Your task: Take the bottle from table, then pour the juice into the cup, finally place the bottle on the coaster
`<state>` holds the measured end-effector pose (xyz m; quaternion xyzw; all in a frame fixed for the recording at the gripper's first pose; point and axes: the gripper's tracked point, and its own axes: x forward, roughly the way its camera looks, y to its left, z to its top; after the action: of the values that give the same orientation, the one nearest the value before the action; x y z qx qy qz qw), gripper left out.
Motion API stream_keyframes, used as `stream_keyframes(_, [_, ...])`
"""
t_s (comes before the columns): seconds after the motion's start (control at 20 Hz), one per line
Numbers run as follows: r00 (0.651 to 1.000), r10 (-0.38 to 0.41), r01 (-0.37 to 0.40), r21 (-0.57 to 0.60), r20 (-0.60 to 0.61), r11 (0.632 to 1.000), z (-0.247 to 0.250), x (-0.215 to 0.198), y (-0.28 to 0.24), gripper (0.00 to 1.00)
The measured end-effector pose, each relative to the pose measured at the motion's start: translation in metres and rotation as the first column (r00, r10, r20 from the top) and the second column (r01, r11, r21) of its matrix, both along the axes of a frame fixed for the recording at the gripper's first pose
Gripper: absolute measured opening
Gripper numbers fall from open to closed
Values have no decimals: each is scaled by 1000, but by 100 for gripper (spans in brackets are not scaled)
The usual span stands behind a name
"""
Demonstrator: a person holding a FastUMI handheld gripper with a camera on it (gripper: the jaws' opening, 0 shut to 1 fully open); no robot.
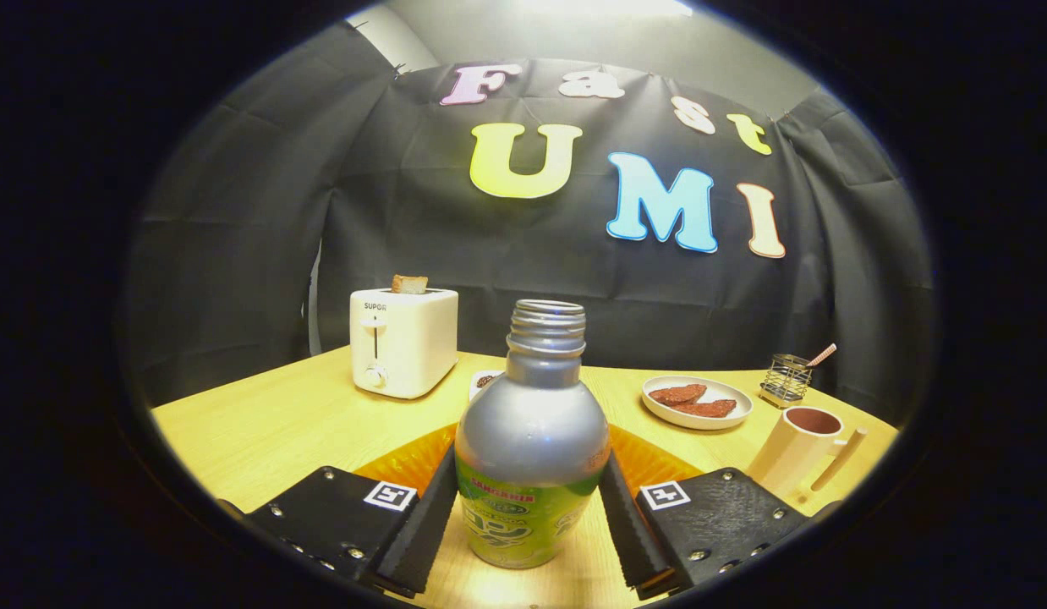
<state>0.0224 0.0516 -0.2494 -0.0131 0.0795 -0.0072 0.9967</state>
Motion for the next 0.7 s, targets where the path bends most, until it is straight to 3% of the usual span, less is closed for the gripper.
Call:
stream_keyframes(0.2, [996,-85,85,-9,25,996,18,-7,-24,79])
stream_keyframes(0.4, [995,-99,100,-35,31,994,34,-5,-41,79])
stream_keyframes(0.5, [998,-62,62,6,23,998,39,-2,-42,79])
stream_keyframes(0.7, [997,-80,78,130,5,988,41,1,-61,79])
